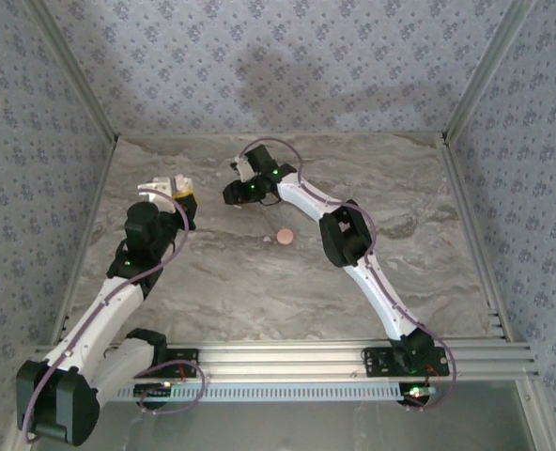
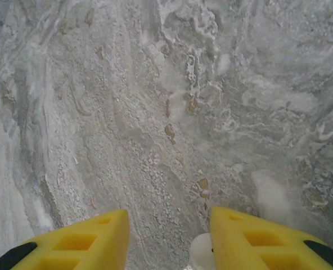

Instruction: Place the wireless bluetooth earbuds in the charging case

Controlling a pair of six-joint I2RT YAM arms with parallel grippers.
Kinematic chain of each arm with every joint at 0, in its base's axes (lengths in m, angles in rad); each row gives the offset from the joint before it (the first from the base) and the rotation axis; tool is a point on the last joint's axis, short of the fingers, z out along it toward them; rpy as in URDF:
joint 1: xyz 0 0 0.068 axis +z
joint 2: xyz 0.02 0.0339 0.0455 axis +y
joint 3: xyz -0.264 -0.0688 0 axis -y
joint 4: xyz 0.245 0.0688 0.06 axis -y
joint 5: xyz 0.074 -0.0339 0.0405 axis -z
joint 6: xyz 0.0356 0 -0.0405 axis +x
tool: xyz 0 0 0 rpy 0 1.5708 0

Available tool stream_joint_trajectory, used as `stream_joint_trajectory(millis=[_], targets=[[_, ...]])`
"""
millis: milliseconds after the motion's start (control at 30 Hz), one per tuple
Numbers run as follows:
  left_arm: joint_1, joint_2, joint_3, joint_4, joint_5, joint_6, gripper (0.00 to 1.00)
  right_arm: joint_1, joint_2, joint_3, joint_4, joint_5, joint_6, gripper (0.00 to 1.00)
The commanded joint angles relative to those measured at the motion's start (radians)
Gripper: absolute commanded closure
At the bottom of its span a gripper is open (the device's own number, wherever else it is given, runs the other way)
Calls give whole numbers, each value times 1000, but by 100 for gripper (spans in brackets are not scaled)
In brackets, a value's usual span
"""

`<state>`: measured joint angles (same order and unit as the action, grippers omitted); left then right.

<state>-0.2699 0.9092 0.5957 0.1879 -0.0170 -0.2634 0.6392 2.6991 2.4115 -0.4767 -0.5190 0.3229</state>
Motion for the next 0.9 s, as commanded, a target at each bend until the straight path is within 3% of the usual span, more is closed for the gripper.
stream_joint_trajectory(millis=[0,133,567,733,867], targets=[[6,-20,12,9,-7,4,86,12,12,20,-71,19,-23,59],[6,-26,12,6,-5,3,86,20,-37,-38,-107,42,-51,64],[6,-55,-18,12,-3,-9,86,57,-313,-450,-89,100,-113,68],[6,-62,-28,15,-7,-13,86,67,-374,-472,-157,91,-87,68],[6,-63,-24,4,-17,-11,86,74,-375,-363,-276,187,-63,62]])
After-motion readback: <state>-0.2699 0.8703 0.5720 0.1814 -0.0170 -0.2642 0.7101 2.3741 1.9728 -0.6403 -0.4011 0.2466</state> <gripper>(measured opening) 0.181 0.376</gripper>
